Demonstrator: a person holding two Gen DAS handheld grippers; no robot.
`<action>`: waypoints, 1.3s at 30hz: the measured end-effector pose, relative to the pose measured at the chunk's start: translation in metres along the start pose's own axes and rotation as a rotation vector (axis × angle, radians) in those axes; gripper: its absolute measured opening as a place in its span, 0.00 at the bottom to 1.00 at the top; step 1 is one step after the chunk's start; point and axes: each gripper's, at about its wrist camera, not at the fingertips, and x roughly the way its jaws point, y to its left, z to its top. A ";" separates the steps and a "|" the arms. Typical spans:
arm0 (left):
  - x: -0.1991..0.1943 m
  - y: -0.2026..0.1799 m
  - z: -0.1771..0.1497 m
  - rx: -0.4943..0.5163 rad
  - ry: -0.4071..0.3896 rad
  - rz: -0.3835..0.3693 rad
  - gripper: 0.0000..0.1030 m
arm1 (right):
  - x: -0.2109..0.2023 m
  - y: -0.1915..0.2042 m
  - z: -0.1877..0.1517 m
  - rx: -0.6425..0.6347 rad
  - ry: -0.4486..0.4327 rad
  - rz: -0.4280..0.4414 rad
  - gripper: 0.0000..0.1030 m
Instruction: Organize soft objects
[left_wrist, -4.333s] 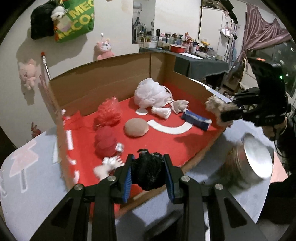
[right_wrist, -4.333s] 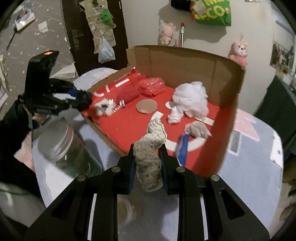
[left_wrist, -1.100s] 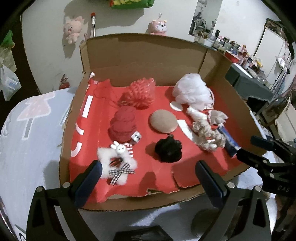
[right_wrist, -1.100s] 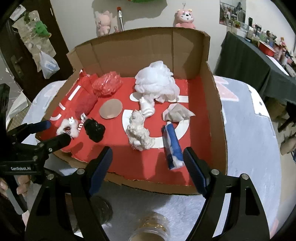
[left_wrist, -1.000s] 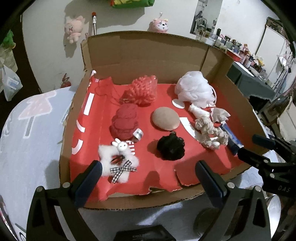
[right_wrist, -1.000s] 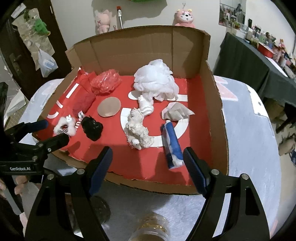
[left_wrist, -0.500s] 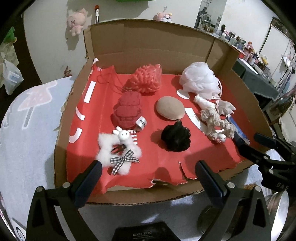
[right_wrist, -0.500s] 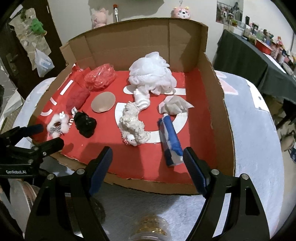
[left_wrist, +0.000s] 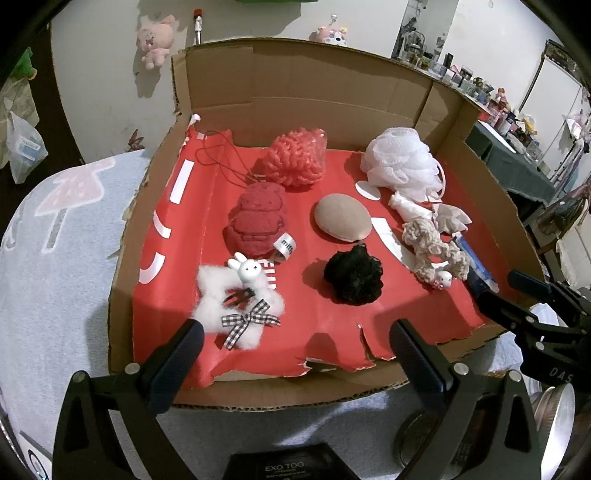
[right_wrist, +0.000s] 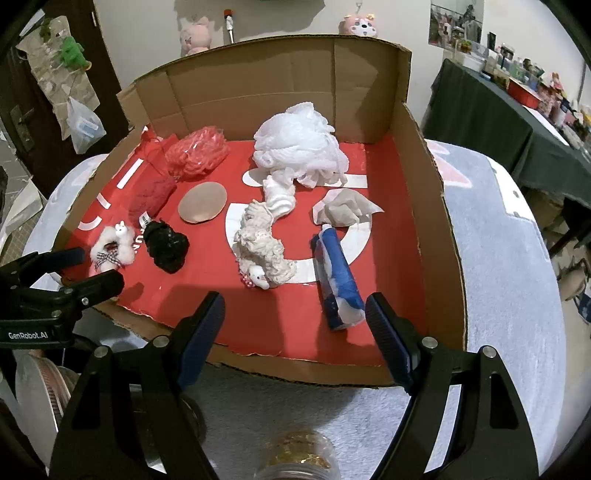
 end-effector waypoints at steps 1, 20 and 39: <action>0.000 0.000 0.000 0.000 0.000 0.000 0.99 | 0.000 0.000 0.000 0.000 -0.001 0.000 0.76; -0.001 -0.002 0.000 0.016 -0.011 0.021 0.98 | 0.000 0.000 0.000 -0.005 -0.002 -0.003 0.76; 0.001 -0.002 0.000 0.013 -0.007 0.027 0.98 | 0.000 0.000 -0.001 -0.007 -0.001 -0.003 0.76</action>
